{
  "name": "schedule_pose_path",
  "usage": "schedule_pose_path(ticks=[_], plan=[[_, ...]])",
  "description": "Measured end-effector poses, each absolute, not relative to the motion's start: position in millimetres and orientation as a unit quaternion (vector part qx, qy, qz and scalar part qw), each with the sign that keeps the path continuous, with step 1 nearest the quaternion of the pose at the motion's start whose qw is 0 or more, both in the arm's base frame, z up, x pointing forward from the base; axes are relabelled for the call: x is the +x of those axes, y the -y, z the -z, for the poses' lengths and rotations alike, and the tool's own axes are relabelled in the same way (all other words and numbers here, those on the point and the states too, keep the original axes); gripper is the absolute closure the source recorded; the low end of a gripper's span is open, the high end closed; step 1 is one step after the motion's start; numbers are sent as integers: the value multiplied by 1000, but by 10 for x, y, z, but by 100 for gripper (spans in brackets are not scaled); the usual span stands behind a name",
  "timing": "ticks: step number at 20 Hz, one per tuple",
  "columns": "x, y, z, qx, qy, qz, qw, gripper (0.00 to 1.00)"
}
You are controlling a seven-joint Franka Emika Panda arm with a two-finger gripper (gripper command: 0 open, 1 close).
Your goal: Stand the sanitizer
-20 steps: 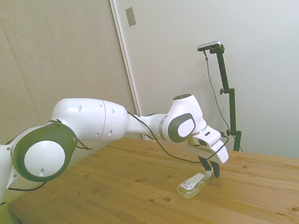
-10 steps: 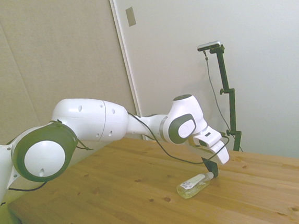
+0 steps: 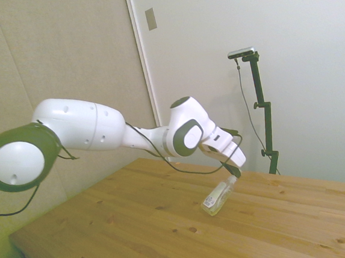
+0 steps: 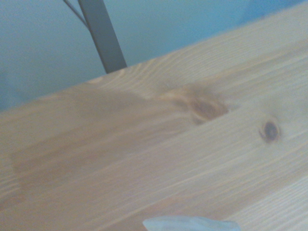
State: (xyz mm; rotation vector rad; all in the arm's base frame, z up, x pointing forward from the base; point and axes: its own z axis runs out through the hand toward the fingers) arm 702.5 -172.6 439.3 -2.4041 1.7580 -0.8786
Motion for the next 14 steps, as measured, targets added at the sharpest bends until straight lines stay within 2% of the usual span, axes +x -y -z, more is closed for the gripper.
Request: schedule_pose_path(ticks=[3, 8, 14], plan=[[6788, 1347, -4637, -765, -552, 331, 18, 100], [6396, 869, -4691, -749, -538, 387, 19, 100], [6165, 662, -4858, -705, -534, 466, 27, 100]])
